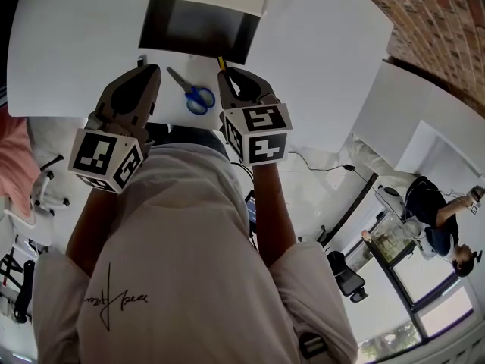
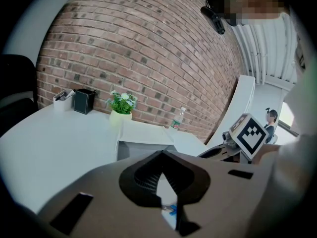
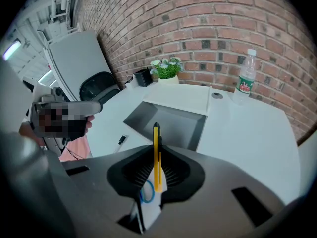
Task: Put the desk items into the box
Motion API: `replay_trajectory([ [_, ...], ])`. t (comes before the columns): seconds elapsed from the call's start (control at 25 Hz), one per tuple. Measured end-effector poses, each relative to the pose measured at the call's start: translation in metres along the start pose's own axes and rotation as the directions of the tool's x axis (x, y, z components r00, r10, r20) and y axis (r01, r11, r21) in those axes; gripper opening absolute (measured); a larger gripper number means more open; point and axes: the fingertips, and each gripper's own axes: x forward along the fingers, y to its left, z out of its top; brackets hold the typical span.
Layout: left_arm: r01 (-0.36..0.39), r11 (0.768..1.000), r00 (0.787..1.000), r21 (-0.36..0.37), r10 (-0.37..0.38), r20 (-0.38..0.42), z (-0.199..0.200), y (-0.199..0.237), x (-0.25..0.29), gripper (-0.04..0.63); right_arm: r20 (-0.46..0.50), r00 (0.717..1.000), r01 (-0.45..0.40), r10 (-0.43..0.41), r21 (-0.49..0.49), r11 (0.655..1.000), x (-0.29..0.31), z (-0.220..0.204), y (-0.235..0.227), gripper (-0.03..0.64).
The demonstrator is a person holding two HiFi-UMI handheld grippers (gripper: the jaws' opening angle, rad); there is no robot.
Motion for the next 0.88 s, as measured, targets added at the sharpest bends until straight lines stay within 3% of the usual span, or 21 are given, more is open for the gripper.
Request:
replay_trajectory([
  [0.88,-0.021,0.999,1.000,-0.026,0.021,-0.005,0.007,0.029,0.000,0.005,-0.024,1.000,-0.011,0.010,-0.050,0.999,0.025,0.030,0.005,0.063],
])
